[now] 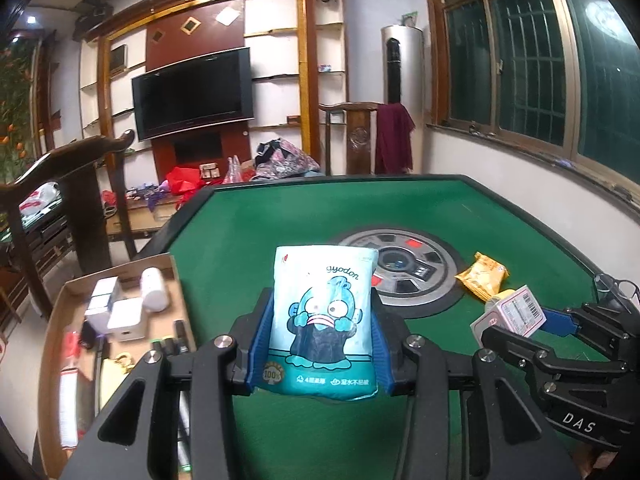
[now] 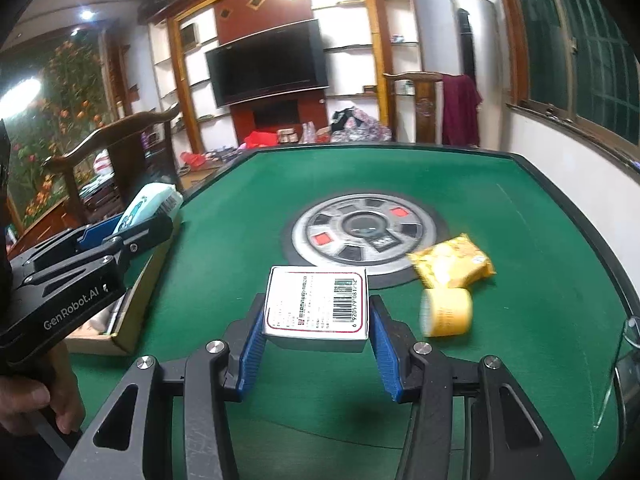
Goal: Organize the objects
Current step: 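Carry the snack pack and barcode box into the tray, open both tools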
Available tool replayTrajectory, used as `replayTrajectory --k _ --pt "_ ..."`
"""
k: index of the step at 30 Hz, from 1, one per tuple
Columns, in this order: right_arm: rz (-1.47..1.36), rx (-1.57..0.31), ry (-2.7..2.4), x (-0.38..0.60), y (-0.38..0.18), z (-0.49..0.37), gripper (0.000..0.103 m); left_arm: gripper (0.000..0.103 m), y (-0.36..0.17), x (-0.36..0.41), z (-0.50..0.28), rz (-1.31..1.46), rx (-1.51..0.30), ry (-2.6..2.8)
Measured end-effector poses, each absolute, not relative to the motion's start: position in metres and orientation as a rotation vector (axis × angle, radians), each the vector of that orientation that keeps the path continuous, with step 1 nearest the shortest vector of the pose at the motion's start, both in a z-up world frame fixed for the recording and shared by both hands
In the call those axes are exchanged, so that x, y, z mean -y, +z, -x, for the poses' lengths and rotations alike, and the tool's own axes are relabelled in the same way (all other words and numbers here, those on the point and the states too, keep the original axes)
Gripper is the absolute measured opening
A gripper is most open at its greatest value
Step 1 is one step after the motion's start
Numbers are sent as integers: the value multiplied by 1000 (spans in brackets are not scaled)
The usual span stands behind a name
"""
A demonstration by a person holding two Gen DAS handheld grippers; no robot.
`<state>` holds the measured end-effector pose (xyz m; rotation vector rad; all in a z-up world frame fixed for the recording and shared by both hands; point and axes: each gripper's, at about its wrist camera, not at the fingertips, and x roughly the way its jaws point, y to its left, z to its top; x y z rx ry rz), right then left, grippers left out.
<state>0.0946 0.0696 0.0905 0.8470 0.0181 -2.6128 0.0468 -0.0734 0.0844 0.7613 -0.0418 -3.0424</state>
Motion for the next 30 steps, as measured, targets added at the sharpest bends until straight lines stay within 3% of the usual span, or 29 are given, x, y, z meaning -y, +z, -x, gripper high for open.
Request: replayTrajectory --k 30 --pt "-785 -344 -2266 124 84 -121 54 43 68 229 -83 -749 -225 -2753"
